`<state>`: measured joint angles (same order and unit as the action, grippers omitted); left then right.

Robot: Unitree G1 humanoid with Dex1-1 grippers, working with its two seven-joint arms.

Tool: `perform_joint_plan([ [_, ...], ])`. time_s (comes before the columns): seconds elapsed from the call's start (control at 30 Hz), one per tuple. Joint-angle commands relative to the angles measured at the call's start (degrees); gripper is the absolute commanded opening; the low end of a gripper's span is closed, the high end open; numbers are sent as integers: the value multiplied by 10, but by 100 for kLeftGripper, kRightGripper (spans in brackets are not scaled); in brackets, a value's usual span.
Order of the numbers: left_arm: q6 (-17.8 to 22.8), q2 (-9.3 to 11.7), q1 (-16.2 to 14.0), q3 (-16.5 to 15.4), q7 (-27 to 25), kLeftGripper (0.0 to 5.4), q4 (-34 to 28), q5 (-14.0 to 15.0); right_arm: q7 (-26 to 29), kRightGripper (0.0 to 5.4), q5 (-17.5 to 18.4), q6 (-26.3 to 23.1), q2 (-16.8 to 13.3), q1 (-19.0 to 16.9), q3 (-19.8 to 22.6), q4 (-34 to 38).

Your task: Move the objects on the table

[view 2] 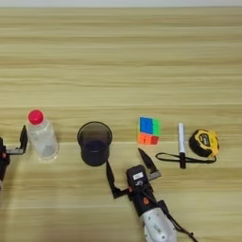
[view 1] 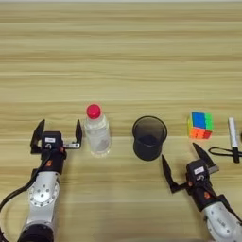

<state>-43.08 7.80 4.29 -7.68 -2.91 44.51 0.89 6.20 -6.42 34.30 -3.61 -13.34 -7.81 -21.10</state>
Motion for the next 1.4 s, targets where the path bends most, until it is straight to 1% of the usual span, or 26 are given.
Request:
perform_joint_plan([
  [0.03, 3, 1, 0, 2, 1, 540, 1, -3, -13, 539, 8, -5, 5, 10, 11, 10],
  [0.17, 3, 1, 0, 2, 1, 540, 2, -3, -28, 539, 3, -5, 6, 15, 20, 15],
  [0.27, 3, 1, 0, 1, 1, 540, 2, -3, -45, 539, 0, -10, 6, 25, 32, 15],
  [0.47, 2, 2, 3, 1, 0, 540, 7, -2, -87, 539, 1, -28, 10, 69, 62, 3],
  [0.63, 1, 2, 3, 0, 0, 540, 8, -2, -99, 539, 3, -36, 12, 99, 73, -24],
  [0.7, 1, 1, 3, 0, 1, 540, 7, -2, -105, 539, 2, -41, 12, 116, 77, -45],
  [0.8, 0, 1, 3, 0, 0, 540, 8, -2, -109, 539, 1, -43, 11, 136, 81, -70],
  [0.9, 0, 1, 4, 0, 0, 540, 9, -2, -108, 539, 3, -42, 11, 149, 82, -88],
  [1.3, -1, 1, 2, 0, 0, 540, 8, -1, -98, 539, 26, -31, 7, 187, 101, -163],
  [1.4, -2, 1, 1, 0, 0, 540, 7, -1, -98, 539, 29, -26, 4, 199, 106, -192],
])
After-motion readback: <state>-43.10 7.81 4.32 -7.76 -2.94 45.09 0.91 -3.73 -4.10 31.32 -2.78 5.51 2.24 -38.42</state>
